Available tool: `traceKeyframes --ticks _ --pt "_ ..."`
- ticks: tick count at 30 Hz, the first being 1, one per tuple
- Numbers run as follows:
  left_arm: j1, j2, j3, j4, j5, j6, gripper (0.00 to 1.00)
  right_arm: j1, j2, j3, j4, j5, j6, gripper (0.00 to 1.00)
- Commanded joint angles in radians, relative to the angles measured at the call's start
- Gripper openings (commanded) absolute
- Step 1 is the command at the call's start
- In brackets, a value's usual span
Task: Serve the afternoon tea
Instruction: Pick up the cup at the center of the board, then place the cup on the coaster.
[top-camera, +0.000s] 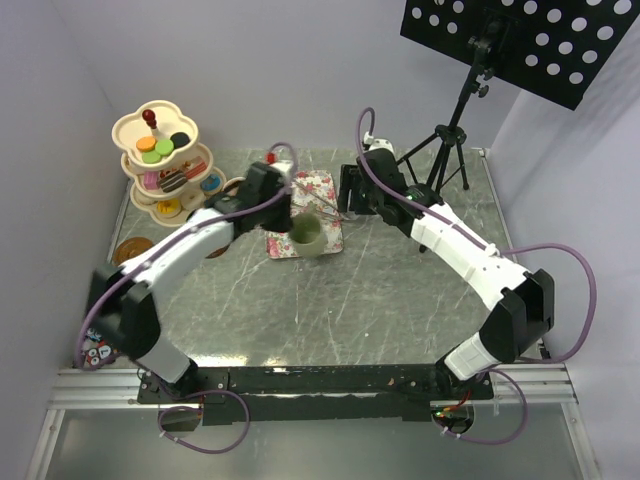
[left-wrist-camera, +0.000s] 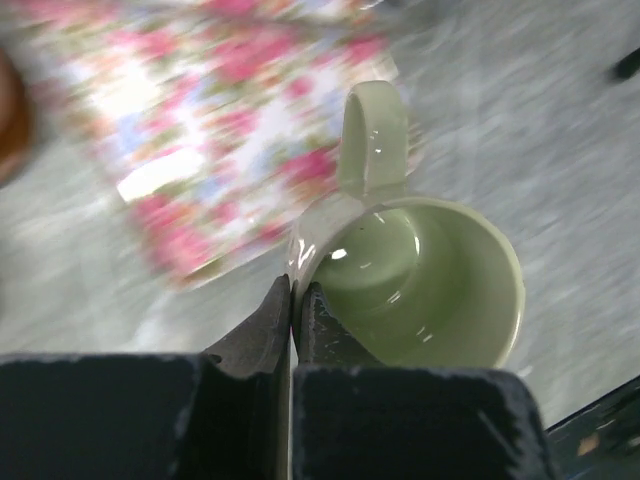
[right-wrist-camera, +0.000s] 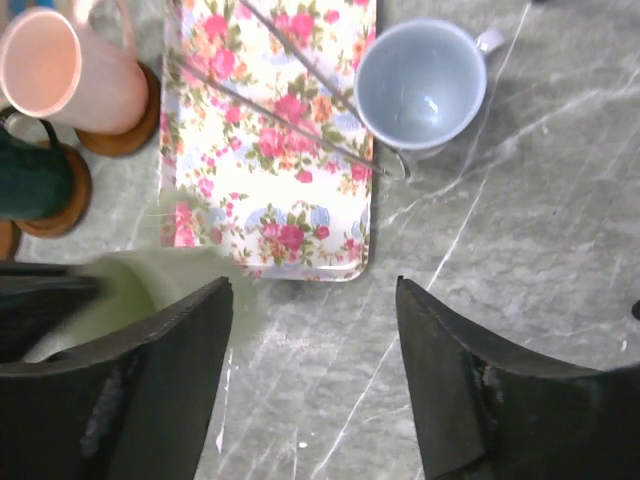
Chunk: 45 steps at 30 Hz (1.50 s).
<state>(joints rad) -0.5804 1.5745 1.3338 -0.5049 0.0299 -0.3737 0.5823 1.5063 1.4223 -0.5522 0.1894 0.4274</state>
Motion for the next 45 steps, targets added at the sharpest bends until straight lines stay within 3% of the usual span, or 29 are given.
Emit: traceKeyframes --ticks 1,5,10,20,32,45 --pt "0.199 -0.261 -0.067 -0.015 0.1 0.26 0.01 -0.021 -0.098 -0.019 0.081 0.033 -0.022 0.75" --pt "0.474 -0.358 -0.108 -0.167 0.225 0.48 0.01 -0.058 -0.123 -0.057 0.095 0.018 -0.029 0.76" --pt "0.646 -0.416 -0.13 -0.238 0.283 0.611 0.01 -0.108 -0.153 -0.097 0.098 -0.014 -0.042 0.77" --pt "0.847 -0.427 -0.104 -0.261 0.193 0.768 0.01 -0.229 -0.218 -0.14 0.081 -0.136 -0.093 0.78" --pt "0.964 -0.42 -0.321 -0.11 0.2 0.848 0.01 -0.266 -0.207 -0.128 0.107 -0.151 -0.113 0.79" --pt "0.973 -0.216 -0.22 -0.064 0.231 0.911 0.01 -0.282 -0.152 -0.097 0.097 -0.169 -0.118 0.79"
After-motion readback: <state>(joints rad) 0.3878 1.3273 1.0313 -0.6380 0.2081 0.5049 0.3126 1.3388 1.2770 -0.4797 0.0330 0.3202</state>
